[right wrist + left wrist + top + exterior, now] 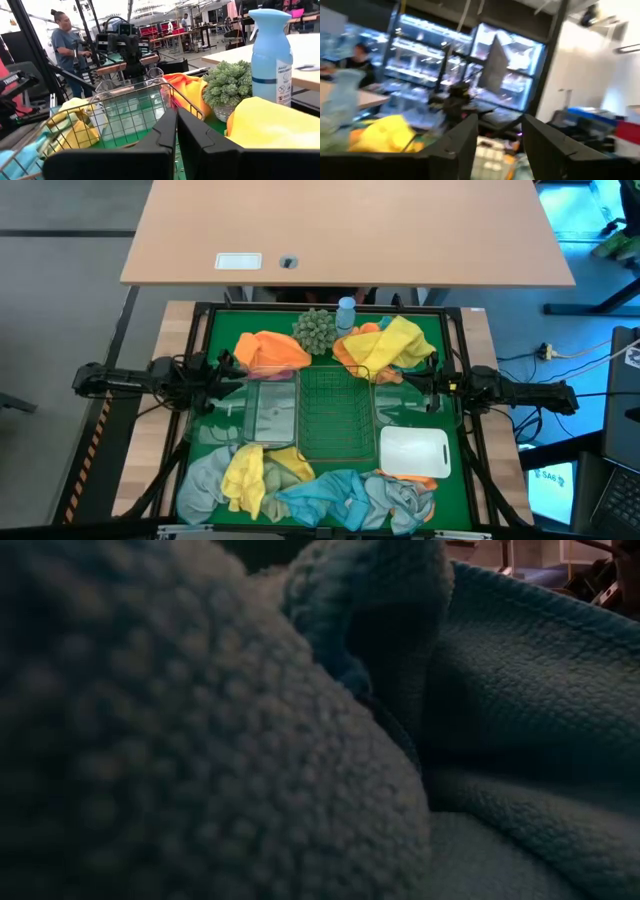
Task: Sort microfiber towel by color & place in baskets
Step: Put the bottom left yellow microfiber cloth into the middle transparent bin
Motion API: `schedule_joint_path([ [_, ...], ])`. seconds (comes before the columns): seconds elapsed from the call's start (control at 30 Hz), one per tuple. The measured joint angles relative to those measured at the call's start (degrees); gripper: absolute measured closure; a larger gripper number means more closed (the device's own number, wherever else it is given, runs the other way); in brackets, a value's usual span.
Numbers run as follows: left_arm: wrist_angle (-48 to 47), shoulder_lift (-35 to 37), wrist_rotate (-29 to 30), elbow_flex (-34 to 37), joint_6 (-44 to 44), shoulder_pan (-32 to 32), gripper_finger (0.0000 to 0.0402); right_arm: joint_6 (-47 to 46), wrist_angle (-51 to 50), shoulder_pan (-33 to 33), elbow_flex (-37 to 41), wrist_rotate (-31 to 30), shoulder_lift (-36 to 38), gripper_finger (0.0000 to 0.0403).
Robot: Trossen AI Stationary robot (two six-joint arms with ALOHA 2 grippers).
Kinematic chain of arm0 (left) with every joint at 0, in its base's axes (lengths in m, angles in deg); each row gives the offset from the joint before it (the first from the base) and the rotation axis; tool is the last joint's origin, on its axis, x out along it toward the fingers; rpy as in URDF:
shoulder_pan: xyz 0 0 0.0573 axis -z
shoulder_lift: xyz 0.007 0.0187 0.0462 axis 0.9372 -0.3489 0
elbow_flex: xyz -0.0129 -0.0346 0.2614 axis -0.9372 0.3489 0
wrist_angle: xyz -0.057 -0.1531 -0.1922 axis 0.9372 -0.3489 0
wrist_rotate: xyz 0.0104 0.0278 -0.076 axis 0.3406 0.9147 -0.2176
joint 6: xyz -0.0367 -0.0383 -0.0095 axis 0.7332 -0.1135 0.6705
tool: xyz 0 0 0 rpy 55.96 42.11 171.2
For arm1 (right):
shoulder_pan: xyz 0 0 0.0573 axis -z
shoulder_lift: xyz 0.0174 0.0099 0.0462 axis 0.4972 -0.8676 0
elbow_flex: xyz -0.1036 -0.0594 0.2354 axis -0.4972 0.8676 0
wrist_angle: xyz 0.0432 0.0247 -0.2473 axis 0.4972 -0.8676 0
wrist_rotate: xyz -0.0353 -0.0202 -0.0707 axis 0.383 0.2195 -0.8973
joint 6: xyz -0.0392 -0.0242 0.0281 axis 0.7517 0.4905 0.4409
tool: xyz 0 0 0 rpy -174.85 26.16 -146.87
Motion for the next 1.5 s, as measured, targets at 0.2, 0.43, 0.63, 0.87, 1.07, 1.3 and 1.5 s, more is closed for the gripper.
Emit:
schedule_joint_path([
  [0.2, 0.4, -9.8, 0.7, -7.0, -3.0, 6.6, 0.0248, -0.7, 0.0, 0.0, 0.0, 0.0, 0.0, 0.0386],
  [0.43, -17.5, -27.6, 3.0, -22.3, -5.5, 15.5, 0.0249, -0.7, 0.0, 0.0, 0.0, -0.1, 0.0, 0.0386],
  [0.63, -35.5, -42.7, 4.4, -34.7, 8.4, 22.0, 0.0249, -0.6, 0.0, 0.0, 0.0, -0.1, 0.0, 0.0386],
  [0.87, -44.9, -54.3, 0.6, -45.0, 24.1, 28.1, 0.0249, -0.5, 0.0, 0.0, 0.0, -0.1, 0.0, 0.0386],
  [1.07, -51.1, -59.6, -0.4, -49.3, 38.8, 32.3, 0.0249, -0.5, 0.0, 0.0, 0.0, -0.1, 0.0, 0.0386],
  [1.3, -52.5, -64.7, -3.6, -49.3, 56.9, 36.9, 0.0249, -0.5, 0.0, 0.0, 0.0, -0.1, 0.0, 0.0386],
  [1.5, -52.1, -69.0, -6.6, -49.3, 62.8, 38.1, 0.0249, -0.5, 0.0, 0.0, 0.0, -0.1, 0.0, 0.0386],
])
